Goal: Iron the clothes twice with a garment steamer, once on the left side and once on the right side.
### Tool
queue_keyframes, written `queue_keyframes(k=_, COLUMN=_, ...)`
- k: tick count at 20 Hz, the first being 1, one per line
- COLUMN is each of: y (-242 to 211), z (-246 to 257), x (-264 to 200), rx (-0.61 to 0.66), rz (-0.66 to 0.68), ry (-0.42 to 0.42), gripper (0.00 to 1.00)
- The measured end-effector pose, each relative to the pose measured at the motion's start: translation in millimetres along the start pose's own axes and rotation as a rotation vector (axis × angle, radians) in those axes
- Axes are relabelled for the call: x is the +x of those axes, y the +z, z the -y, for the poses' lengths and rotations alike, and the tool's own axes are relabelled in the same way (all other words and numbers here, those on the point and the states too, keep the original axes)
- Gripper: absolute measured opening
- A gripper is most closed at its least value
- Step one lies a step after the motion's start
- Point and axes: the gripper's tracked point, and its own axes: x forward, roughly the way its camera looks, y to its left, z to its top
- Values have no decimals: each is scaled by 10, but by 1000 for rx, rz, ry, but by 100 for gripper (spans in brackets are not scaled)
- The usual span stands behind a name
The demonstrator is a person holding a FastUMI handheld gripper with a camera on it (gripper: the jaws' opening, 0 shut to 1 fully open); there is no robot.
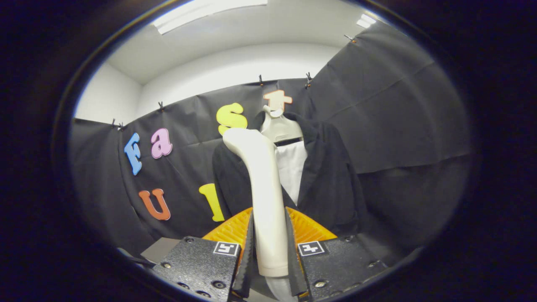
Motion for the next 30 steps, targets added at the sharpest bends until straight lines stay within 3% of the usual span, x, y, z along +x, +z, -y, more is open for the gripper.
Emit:
queue_keyframes(k=9, y=-113, z=-11, x=535, rx=-70, rz=-16, ry=9, gripper=38)
queue_keyframes(k=19, y=-555, z=185, x=551, rx=-170, rz=-73, ry=-53, gripper=38)
queue_keyframes(k=30, y=-1117, z=363, x=456, rx=-196, rz=-179, ry=-121, gripper=38)
